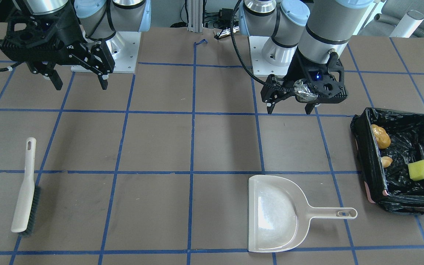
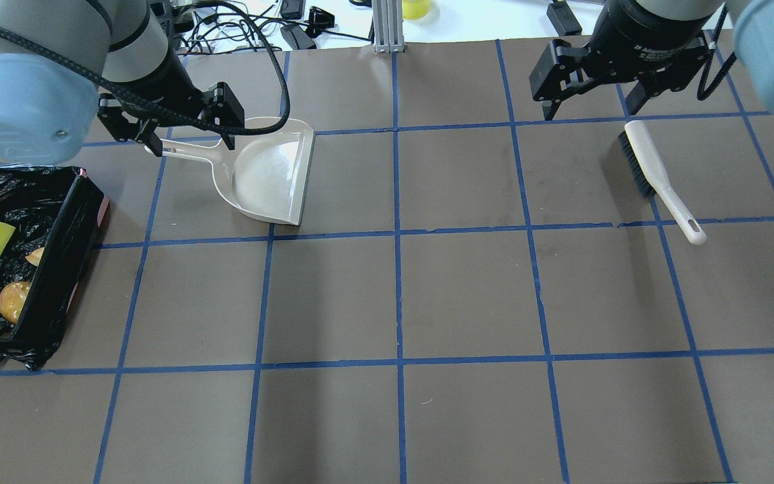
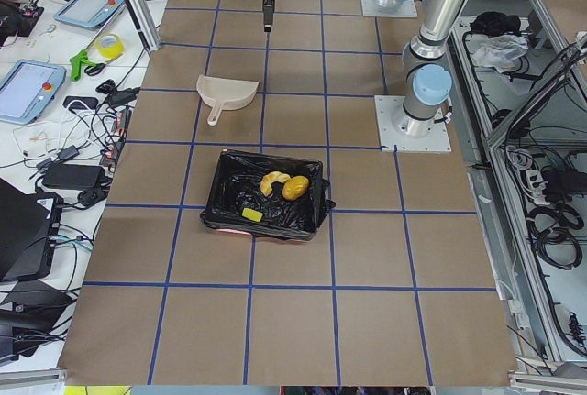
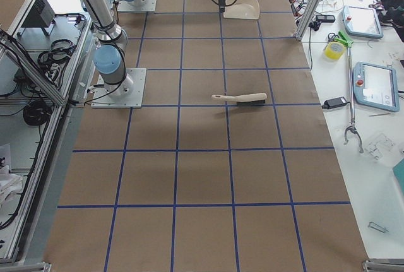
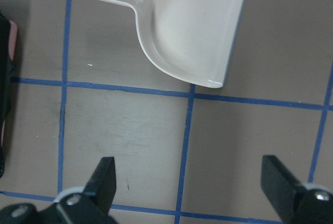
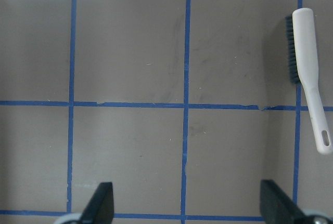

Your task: Sweep and dump trash into bin

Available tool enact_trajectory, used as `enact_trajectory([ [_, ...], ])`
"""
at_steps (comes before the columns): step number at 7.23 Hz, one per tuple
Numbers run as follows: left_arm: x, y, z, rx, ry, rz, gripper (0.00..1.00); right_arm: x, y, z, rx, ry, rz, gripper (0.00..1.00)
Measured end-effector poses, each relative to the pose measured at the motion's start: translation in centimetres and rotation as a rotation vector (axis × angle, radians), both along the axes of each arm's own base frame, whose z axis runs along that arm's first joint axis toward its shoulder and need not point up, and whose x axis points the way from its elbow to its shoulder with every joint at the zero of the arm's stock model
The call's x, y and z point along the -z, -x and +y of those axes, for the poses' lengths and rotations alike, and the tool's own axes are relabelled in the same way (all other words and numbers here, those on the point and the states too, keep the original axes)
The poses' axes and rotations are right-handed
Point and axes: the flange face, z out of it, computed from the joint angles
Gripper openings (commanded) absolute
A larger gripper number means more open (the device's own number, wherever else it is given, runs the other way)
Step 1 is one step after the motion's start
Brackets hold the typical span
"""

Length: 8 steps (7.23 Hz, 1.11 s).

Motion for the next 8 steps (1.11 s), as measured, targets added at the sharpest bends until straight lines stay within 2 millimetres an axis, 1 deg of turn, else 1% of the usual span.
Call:
enact_trajectory([
  [2, -1.2, -0.4, 1.9, 0.008, -0.036, -0.015, 1.00, 0.0, 0.0, 0.0, -0.001, 0.000, 0.000, 1.00],
  [3, -1.6, -0.7, 2.5, 0.015, -0.048, -0.017, 1.00, 0.0, 0.0, 0.0, -0.001, -0.001, 0.000, 1.00],
  [8, -1.1, -1.0, 3.0, 0.049, -0.069, -0.021, 1.00, 0.0, 0.0, 0.0, 0.000, 0.000, 0.000, 1.00],
])
